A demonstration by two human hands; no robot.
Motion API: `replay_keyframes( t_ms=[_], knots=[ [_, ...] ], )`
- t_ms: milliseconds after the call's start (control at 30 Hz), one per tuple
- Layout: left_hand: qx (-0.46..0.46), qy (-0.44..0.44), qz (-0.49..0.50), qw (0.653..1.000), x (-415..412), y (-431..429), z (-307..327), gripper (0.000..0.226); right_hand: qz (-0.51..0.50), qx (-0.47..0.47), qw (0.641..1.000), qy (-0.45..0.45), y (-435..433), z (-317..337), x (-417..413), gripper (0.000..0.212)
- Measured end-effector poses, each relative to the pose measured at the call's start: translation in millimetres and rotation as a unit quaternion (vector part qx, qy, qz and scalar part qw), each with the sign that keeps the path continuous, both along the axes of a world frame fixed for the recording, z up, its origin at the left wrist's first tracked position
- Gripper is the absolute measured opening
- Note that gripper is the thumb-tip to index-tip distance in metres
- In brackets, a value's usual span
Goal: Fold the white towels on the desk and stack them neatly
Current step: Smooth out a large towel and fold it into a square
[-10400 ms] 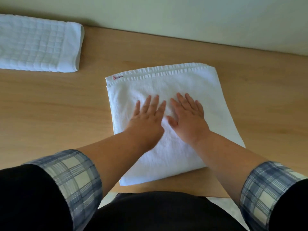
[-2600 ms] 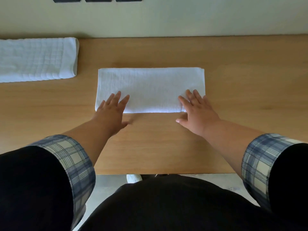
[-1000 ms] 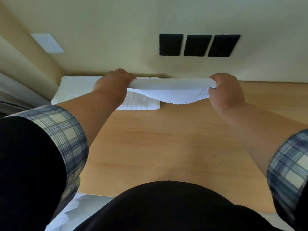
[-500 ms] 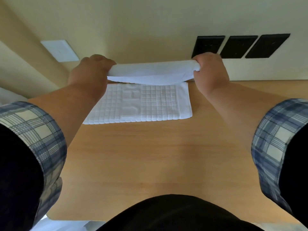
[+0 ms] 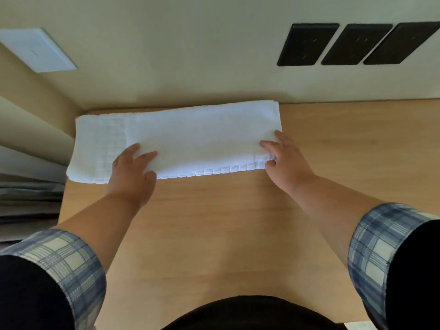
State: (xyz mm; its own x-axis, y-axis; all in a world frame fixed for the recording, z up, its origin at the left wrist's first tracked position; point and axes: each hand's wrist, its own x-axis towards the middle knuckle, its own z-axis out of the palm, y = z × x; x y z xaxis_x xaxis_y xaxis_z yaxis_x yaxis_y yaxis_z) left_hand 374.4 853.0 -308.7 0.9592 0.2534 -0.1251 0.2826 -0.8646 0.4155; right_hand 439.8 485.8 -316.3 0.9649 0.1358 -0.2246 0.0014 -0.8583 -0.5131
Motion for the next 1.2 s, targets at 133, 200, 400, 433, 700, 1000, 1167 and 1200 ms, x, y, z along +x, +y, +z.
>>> replay_keyframes(
  t_ms=[133,200,400,433,700,1000,1167,1200],
  knots=[
    [-0.178,-0.003,0.265,0.948,36,12,12,0.059,-0.178,0.165,0.970,0.010,10,7,6,0.041],
    [-0.192,0.093,0.307,0.928,53,18,16,0.071,-0.288,0.235,0.928,0.021,17,14,13,0.037],
    [-0.187,0.109,0.243,0.946,66,29,19,0.056,-0.404,0.314,0.856,0.076,20,30,26,0.038],
    [-0.193,0.094,0.247,0.945,66,29,19,0.052,-0.409,0.329,0.847,0.075,20,30,26,0.038],
    [-0.057,0.111,0.179,0.976,65,34,10,0.049,-0.338,0.236,0.908,0.076,19,11,9,0.030],
    [0.146,0.038,-0.158,0.976,38,-30,-2,0.060,0.049,-0.058,0.993,-0.092,61,10,1,0.057],
    [0.159,0.148,-0.148,0.965,29,-24,-25,0.066,0.164,-0.208,0.964,0.025,53,-5,2,0.076],
    [0.170,0.157,-0.143,0.962,29,-18,-26,0.068,0.147,-0.225,0.962,0.037,44,-6,3,0.078]
  ],
)
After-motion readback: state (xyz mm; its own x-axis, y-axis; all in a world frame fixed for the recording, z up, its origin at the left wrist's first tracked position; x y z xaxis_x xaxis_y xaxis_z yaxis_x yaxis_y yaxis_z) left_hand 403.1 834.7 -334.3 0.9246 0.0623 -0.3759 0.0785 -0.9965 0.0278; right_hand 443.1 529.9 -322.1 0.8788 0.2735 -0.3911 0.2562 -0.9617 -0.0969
